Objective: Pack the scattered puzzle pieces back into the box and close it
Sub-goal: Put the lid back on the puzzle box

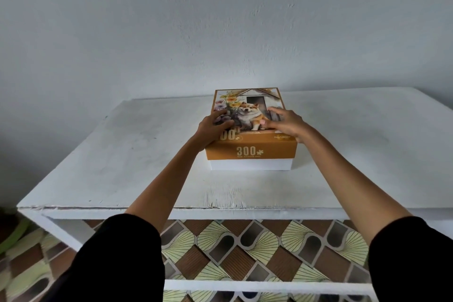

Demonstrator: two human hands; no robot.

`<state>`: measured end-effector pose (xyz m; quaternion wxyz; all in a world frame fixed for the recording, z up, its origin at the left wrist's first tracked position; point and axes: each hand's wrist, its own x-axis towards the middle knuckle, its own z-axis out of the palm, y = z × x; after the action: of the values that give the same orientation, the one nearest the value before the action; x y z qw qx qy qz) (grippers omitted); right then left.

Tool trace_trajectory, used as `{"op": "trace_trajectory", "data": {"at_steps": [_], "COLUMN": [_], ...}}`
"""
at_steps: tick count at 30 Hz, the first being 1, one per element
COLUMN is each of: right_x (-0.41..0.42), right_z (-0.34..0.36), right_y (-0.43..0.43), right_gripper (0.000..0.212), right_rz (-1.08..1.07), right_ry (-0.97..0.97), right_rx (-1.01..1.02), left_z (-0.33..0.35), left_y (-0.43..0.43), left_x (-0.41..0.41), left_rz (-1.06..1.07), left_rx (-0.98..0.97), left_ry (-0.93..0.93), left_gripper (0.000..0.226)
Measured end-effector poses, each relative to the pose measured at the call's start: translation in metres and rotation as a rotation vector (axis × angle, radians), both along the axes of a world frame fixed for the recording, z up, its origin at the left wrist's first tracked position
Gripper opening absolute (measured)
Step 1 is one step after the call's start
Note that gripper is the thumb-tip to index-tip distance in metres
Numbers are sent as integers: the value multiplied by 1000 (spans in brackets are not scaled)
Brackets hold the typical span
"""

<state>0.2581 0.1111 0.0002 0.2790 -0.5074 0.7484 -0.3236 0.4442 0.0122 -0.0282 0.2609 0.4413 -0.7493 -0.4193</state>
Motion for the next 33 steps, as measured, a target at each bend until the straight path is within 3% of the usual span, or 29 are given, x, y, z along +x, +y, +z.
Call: {"op": "trace_trajectory", "data": {"at_steps": [6,14,19,22,29,33], "right_x": [-8,-15,-11,-13,-15,-13], "right_z": [-1,-15,-19,-28,-40,-61], "right_y": [0,-2,-13,-18,-22,-18], "right_gripper": [65,68,70,71,69,68], "right_rz": [-48,-21,24,21,18,-31], "right_ry": [-6,-57,71,144,85,210], "right_rx": [-94,-49,24,52,136,128], "left_z": [3,0,-10,-13,-15,-34], "left_y": [3,3,4,2,-2,1], "left_x": [-3,-3,0,-3,-9,-9], "left_rz": [22,20,24,28,27,42], "left_rx": [-54,-55,15,-22,-18,-121], "left_ry": [44,30,47,-15,-188,-256], "left_gripper": [50,48,49,53,54,54]}}
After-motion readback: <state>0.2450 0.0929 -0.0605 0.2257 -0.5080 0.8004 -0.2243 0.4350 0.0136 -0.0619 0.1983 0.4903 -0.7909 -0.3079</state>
